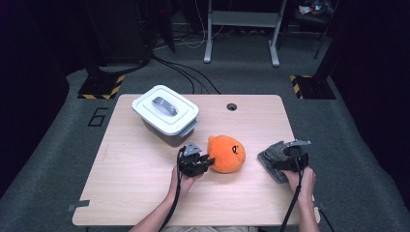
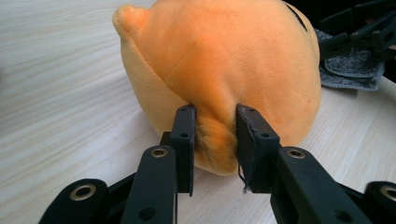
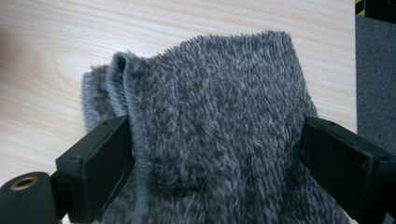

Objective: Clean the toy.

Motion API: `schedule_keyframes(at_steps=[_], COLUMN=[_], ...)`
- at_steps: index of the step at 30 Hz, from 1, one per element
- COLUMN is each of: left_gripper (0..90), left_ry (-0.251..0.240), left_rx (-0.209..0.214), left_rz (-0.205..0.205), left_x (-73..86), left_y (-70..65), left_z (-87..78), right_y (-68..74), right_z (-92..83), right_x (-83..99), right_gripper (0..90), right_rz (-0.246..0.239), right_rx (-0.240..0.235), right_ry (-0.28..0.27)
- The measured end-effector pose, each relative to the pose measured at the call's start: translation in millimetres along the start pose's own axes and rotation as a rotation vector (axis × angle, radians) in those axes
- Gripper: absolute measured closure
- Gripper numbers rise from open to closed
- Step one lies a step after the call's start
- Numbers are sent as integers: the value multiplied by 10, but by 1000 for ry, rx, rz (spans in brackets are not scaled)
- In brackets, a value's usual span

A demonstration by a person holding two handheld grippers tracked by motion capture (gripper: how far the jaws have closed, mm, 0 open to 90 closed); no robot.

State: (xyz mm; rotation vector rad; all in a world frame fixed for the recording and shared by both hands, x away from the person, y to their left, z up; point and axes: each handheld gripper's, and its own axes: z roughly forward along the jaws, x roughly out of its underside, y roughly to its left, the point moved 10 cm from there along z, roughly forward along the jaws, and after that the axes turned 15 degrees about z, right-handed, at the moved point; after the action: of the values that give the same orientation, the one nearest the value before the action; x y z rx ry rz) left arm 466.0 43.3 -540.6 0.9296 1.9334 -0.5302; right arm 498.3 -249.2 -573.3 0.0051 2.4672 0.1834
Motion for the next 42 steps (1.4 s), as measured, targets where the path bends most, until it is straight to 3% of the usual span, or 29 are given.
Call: schedule_keyframes(at_steps=[5,9,13,21,29,34,37,42], left_gripper=[696,696,696,695,695,694,694,694], left_ry=[1,3,6,7,7,9,10,9], left_rx=[4,3,3,0,0,-1,-1,-2], left_rz=[-2,2,5,6,4,10,14,12], left_x=[6,6,5,-8,-4,7,9,5], left_y=[-9,-8,-5,-9,-9,-4,-1,-4], left_z=[-2,-3,-2,7,9,7,5,6], right_y=[-17,-30,-13,36,91,85,65,37], right_z=[90,149,145,114,78,70,64,53], right_x=[29,59,77,93,109,109,113,99], right_gripper=[82,114,148,303,508,651,682,696], right_rz=[21,-4,2,-18,-29,-29,-3,-7], right_rx=[3,17,16,-26,-37,-41,-44,-66], right_ry=[22,27,24,18,0,-51,-59,-73])
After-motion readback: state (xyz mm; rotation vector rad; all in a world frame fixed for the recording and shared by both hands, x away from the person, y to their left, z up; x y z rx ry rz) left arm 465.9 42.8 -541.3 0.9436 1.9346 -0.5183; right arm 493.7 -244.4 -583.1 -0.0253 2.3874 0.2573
